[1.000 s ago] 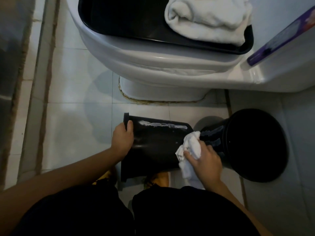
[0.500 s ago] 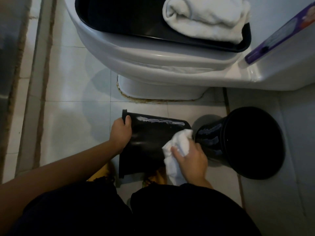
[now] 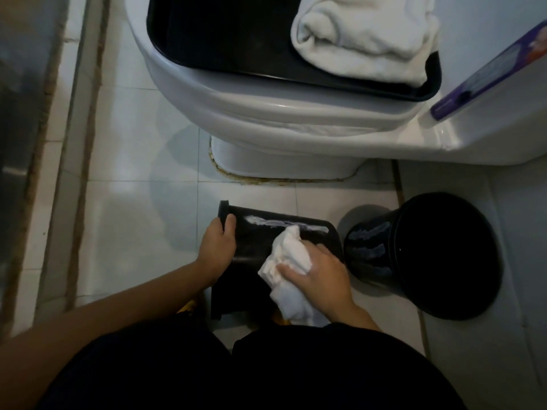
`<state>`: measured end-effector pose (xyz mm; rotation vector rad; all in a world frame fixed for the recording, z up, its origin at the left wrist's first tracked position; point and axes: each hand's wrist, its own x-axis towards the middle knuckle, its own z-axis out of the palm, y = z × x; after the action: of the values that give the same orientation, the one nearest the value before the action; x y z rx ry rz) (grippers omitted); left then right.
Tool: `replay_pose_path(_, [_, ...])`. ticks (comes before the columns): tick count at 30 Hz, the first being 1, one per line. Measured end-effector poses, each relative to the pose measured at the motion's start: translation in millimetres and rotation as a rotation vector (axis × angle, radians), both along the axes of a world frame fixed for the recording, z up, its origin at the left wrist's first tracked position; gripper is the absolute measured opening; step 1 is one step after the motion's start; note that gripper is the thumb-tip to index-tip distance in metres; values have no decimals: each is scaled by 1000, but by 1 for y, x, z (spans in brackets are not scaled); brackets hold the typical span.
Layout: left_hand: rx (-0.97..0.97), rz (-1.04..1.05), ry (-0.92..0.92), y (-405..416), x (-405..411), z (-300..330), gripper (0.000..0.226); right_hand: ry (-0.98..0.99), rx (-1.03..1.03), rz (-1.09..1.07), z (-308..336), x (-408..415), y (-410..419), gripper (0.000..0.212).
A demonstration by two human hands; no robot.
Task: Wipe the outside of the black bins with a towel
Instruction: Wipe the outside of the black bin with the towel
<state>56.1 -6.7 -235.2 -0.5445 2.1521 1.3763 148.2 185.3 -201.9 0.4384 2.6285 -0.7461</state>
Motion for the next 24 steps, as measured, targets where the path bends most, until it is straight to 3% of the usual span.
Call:
replay_pose_path(4, [204,-26,-137,-13,8,8,43,99,-409,-616,8,13,15,32])
replay_pose_path(6, [260,34,-254,-21,16,13,33,174,-500,-769,16,20,27,21])
replay_pose_path(9, [508,194,-464,-17,16,26,33,220,-606,-867,31,26,42,20])
replay_pose_path(12, [426,129,-435,-3,4,28,40,213,-649,-859,41,26,46,27])
replay_pose_path(18, [225,6,-14,13,0,17,25,215,-496,-710,38,13,33,35])
replay_pose_path(21, [163,-80,96,15,1,15,21,162,-274,-475,30,-7,11,50])
replay_pose_path(24, [173,-79,80,13,5,7,24,186,-94,-192,11,-31,-20,58])
